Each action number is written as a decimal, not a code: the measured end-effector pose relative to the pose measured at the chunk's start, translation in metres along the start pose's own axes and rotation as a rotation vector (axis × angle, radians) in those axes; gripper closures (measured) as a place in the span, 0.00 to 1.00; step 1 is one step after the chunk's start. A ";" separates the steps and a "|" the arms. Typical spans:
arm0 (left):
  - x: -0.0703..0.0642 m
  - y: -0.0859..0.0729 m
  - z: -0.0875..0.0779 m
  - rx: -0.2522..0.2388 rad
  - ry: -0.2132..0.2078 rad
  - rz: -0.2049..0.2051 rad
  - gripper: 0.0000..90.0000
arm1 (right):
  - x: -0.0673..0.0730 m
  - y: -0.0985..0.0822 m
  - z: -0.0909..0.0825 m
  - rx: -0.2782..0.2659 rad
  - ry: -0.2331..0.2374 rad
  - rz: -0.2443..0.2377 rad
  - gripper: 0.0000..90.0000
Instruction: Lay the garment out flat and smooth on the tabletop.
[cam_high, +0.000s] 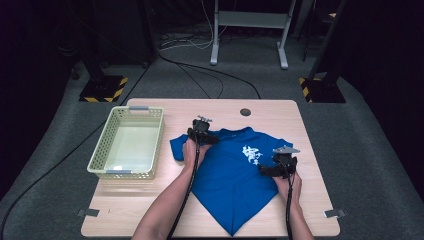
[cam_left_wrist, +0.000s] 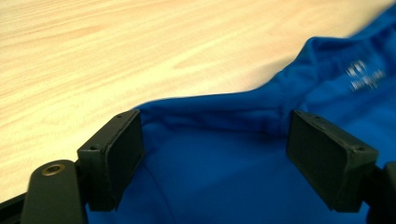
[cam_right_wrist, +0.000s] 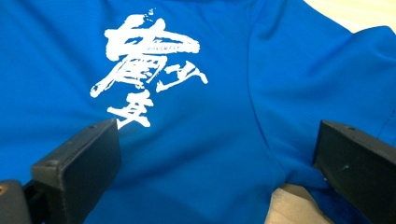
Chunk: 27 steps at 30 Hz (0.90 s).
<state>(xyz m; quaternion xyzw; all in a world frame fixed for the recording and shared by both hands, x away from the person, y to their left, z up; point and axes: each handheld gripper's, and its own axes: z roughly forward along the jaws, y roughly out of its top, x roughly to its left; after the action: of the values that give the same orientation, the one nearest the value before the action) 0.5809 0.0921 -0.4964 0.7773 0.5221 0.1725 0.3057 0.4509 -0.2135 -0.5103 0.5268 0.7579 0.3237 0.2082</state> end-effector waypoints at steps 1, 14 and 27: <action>0.002 0.002 0.002 0.001 0.007 -0.015 0.20 | 0.000 0.000 0.000 0.004 -0.002 -0.002 0.00; 0.003 -0.030 -0.068 -0.107 -0.122 0.000 0.16 | -0.002 -0.004 -0.015 -0.028 0.022 0.036 0.01; -0.025 -0.128 -0.117 -0.090 -0.216 0.126 0.09 | 0.053 -0.022 -0.041 0.034 0.078 -0.019 0.00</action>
<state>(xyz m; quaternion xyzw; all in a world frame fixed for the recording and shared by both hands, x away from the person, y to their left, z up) 0.4116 0.1379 -0.4908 0.8081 0.4280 0.1297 0.3833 0.3906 -0.1806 -0.4963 0.5098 0.7759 0.3291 0.1726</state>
